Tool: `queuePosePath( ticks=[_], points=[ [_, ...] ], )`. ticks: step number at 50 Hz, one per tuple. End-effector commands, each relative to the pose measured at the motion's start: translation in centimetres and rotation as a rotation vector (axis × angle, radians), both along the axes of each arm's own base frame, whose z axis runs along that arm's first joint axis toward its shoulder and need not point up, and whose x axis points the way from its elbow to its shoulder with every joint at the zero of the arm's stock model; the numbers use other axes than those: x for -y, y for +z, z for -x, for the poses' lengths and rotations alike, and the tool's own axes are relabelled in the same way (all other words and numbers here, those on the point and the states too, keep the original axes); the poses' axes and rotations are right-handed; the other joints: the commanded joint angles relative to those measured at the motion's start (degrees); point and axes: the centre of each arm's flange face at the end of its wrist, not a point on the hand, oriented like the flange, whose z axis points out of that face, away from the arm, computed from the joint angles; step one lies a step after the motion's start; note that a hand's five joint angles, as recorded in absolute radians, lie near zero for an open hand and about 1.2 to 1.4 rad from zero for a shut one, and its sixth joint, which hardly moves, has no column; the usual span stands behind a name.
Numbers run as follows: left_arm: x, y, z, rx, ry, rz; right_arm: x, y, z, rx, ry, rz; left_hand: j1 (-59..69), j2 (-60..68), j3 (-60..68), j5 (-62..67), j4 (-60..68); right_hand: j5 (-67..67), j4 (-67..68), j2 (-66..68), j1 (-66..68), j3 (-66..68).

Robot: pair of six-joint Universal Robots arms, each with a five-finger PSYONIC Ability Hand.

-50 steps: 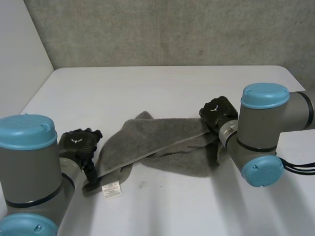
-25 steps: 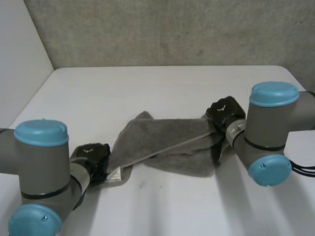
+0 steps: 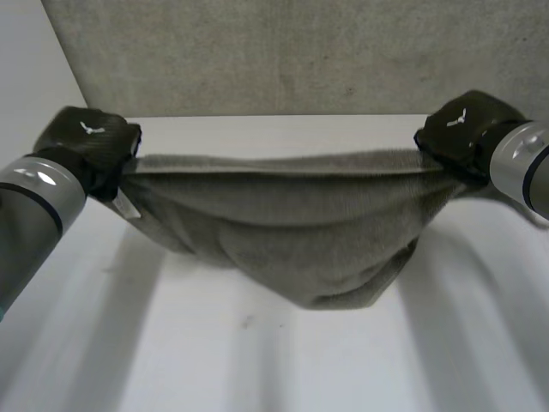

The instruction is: Fold the towel.

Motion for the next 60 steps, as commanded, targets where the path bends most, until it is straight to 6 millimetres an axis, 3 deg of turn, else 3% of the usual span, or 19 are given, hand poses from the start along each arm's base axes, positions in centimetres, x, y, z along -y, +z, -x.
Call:
queuePosePath(
  ticks=[1,6,9,10,11,12,13,14,15,17,19,22,30,34,38,42,46,54,60],
  points=[
    [2.3,-3.9,1.0,0.150,-0.038,-0.079,1.7,-4.6,-0.5,-0.138,0.046,-0.112,12.18,10.32,10.38,10.71,10.26,10.82,2.22,5.08,11.63,2.26],
    [5.8,-4.9,2.5,0.153,-0.041,-0.050,5.7,-5.2,-2.3,-0.104,0.041,0.027,12.18,10.32,10.38,10.71,10.26,10.82,2.22,5.08,11.63,2.26],
    [9.3,-2.4,3.9,0.093,-0.033,0.128,8.9,-2.7,-4.1,-0.021,0.018,0.276,12.18,10.32,10.38,10.71,10.26,10.82,2.22,5.08,11.63,2.26],
    [10.9,0.0,4.5,0.052,-0.021,0.270,8.9,-2.7,-4.1,-0.020,0.018,0.278,12.18,10.32,10.38,10.71,10.26,10.82,2.22,5.08,11.63,2.26],
    [10.9,0.0,4.6,0.051,-0.020,0.272,10.4,-0.2,-4.7,0.046,0.000,0.444,12.18,10.32,10.38,10.71,10.26,10.82,2.22,5.08,11.63,2.26],
    [12.1,2.9,5.0,0.002,-0.008,0.429,11.4,2.7,-5.2,0.123,-0.012,0.621,12.18,10.32,10.38,10.71,10.26,10.82,2.22,5.08,11.63,2.26],
    [12.7,6.1,5.2,-0.055,0.005,0.593,11.4,2.7,-5.2,0.123,-0.012,0.623,12.18,10.32,10.38,10.71,10.26,10.82,2.22,5.08,11.63,2.26],
    [12.7,6.1,5.2,-0.055,0.005,0.595,11.7,5.3,-5.6,0.193,-0.016,0.775,12.18,10.32,10.38,10.71,10.26,10.82,2.22,5.08,11.63,2.26],
    [12.9,8.8,5.3,-0.113,0.023,0.738,11.7,7.2,-5.7,0.248,-0.018,0.894,12.18,10.32,10.38,10.71,10.26,10.82,2.22,5.08,11.63,2.26],
    [12.4,10.7,5.6,-0.169,0.023,0.850,11.5,8.3,-5.6,0.278,-0.018,0.960,12.18,10.32,10.38,10.71,10.26,10.82,2.22,5.08,11.63,2.26],
    [10.5,13.5,5.1,-0.235,0.025,0.970,11.1,8.5,-5.5,0.284,-0.010,0.965,12.18,10.32,10.38,10.71,10.26,10.82,2.22,5.08,11.63,2.26],
    [9.9,13.3,4.8,-0.244,0.013,0.951,10.6,6.8,-5.6,0.260,0.015,0.890,12.18,10.32,10.38,10.71,10.26,10.82,2.22,5.08,11.63,2.26],
    [8.7,5.7,5.3,-0.268,-0.121,0.683,8.8,0.6,-5.3,0.182,0.083,0.587,12.18,10.32,10.38,10.71,10.26,10.82,2.22,5.08,11.63,2.26],
    [7.8,-0.4,4.9,-0.247,-0.130,0.494,8.2,-2.2,-5.1,0.174,0.093,0.475,12.18,10.32,10.38,10.71,10.26,10.82,2.22,5.08,11.63,2.26],
    [7.1,-3.9,4.3,-0.235,-0.124,0.382,7.1,-6.9,-4.8,0.161,0.101,0.310,12.18,10.32,10.38,10.71,10.26,10.82,2.22,5.08,11.63,2.26],
    [6.5,-10.4,3.9,-0.189,-0.110,0.199,6.0,-12.7,-4.5,0.115,0.113,0.136,12.18,10.32,10.38,10.71,10.26,10.82,2.22,5.08,11.63,2.26],
    [5.5,-14.4,3.6,-0.127,-0.105,0.054,5.3,-15.0,-4.0,0.100,0.101,0.060,12.18,10.32,10.38,10.71,10.26,10.82,2.22,5.08,11.63,2.26],
    [4.9,-15.2,1.8,-0.070,-0.060,-0.109,5.7,-16.1,-1.4,0.295,-0.062,-0.135,12.18,10.32,10.38,10.71,10.26,8.70,0.10,2.96,9.50,0.14],
    [4.9,-13.0,0.9,-0.084,-0.037,-0.079,6.7,-15.6,1.4,0.560,-0.257,-0.276,12.18,10.32,10.38,10.71,10.26,-21.98,-30.58,-27.72,-21.18,-30.54]
  ],
)
